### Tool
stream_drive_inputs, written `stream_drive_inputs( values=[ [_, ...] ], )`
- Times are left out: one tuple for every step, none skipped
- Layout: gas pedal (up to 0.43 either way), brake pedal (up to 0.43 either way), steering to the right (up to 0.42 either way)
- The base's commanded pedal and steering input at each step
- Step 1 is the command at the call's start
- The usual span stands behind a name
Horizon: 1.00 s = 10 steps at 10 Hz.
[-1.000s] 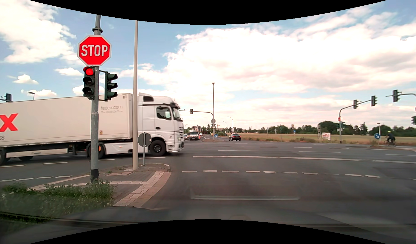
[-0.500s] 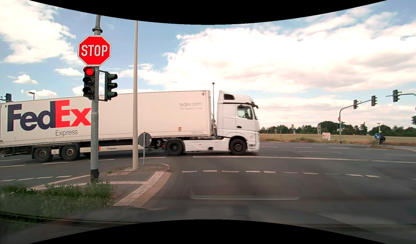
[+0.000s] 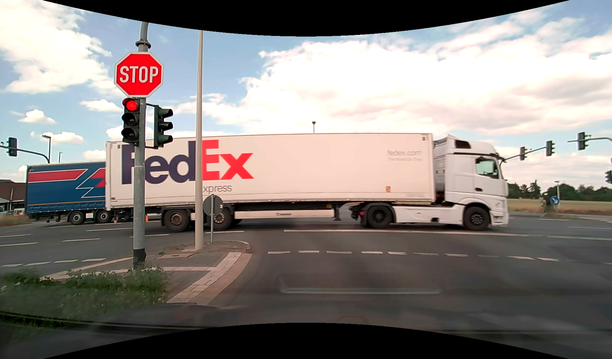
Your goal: Follow the waypoints while adhering to traffic rules and regulations
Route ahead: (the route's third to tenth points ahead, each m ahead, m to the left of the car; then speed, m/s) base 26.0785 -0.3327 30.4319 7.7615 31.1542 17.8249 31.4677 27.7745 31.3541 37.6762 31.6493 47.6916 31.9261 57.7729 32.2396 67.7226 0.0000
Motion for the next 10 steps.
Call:
stream_drive_inputs(
  values=[
    [0.0,0.317,-0.004],
    [0.0,0.317,-0.005],
    [0.0,0.317,-0.005],
    [0.0,0.323,-0.005],
    [0.0,0.323,-0.005],
    [0.0,0.317,-0.005],
    [0.0,0.323,-0.005],
    [0.0,0.323,-0.005],
    [0.0,0.323,-0.004],
    [0.0,0.323,-0.005]
  ],
)
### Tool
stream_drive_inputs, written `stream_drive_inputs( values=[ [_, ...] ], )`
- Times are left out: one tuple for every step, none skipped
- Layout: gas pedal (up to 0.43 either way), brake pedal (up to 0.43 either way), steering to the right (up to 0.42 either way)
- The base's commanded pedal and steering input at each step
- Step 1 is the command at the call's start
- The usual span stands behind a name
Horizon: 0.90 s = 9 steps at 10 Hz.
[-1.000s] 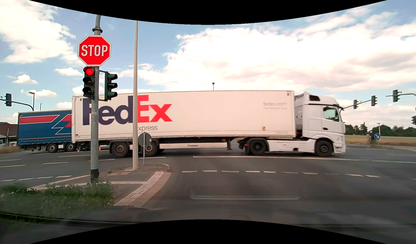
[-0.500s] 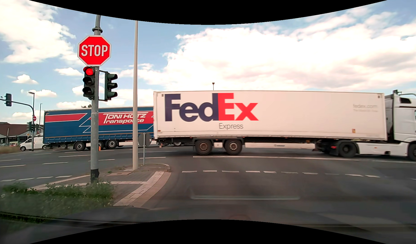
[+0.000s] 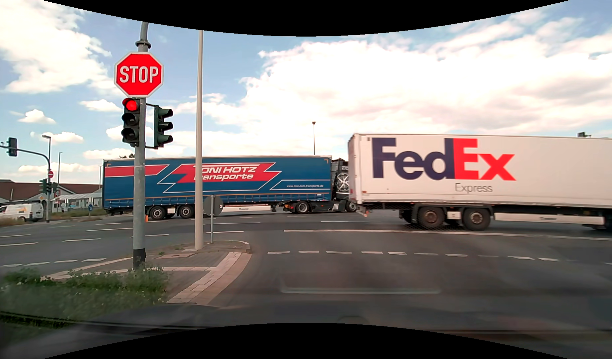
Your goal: Follow the waypoints while adhering to traffic rules and regulations
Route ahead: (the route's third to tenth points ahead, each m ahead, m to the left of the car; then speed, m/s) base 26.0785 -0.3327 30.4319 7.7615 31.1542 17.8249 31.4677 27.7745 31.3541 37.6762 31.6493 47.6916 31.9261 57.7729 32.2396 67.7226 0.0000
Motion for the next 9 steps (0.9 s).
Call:
stream_drive_inputs(
  values=[
    [0.0,0.323,-0.005],
    [0.0,0.317,-0.005],
    [0.0,0.317,-0.005],
    [0.0,0.317,-0.005],
    [0.0,0.323,-0.005],
    [0.0,0.323,-0.005],
    [0.0,0.323,-0.004],
    [0.0,0.323,-0.004],
    [0.0,0.317,-0.005]
  ],
)
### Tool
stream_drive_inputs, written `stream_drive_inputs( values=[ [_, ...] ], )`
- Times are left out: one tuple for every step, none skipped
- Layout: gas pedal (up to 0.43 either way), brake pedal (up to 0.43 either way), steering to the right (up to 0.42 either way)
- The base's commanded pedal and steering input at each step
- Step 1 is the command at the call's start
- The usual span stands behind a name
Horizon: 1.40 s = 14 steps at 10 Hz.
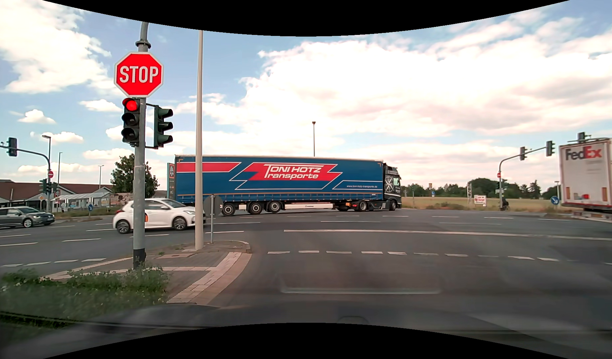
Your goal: Follow the waypoints while adhering to traffic rules and regulations
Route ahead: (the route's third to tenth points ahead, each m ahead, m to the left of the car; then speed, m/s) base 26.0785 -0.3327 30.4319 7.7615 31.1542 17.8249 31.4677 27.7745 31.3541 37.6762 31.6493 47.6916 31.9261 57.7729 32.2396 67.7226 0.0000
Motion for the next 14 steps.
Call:
stream_drive_inputs(
  values=[
    [0.0,0.323,-0.004],
    [0.0,0.317,-0.005],
    [0.0,0.317,-0.004],
    [0.0,0.323,-0.005],
    [0.0,0.317,-0.004],
    [0.0,0.323,-0.004],
    [0.0,0.323,-0.005],
    [0.0,0.323,-0.005],
    [0.0,0.323,-0.005],
    [0.0,0.323,-0.004],
    [0.0,0.317,-0.004],
    [0.0,0.323,-0.005],
    [0.0,0.317,-0.004],
    [0.0,0.317,-0.004]
  ],
)
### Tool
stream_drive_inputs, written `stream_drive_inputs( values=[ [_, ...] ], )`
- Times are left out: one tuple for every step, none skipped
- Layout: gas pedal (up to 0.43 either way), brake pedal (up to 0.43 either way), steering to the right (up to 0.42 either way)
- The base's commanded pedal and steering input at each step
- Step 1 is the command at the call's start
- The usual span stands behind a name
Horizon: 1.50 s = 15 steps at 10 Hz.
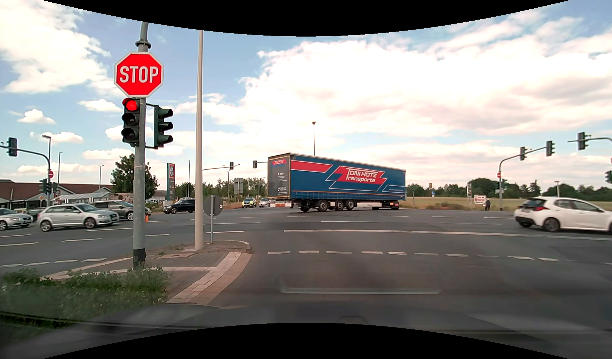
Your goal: Follow the waypoints while adhering to traffic rules and regulations
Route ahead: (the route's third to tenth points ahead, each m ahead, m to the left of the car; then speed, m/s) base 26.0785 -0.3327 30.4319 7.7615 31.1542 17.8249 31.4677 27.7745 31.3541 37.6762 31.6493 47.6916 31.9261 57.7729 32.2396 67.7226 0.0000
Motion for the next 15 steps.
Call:
stream_drive_inputs(
  values=[
    [0.0,0.323,-0.005],
    [0.0,0.323,-0.005],
    [0.0,0.317,-0.004],
    [0.0,0.323,-0.005],
    [0.0,0.323,-0.004],
    [0.0,0.323,-0.005],
    [0.0,0.317,-0.004],
    [0.0,0.317,-0.004],
    [0.0,0.317,-0.005],
    [0.0,0.317,-0.004],
    [0.0,0.317,-0.004],
    [0.0,0.323,-0.005],
    [0.0,0.317,-0.005],
    [0.0,0.323,-0.005],
    [0.0,0.317,-0.005]
  ],
)
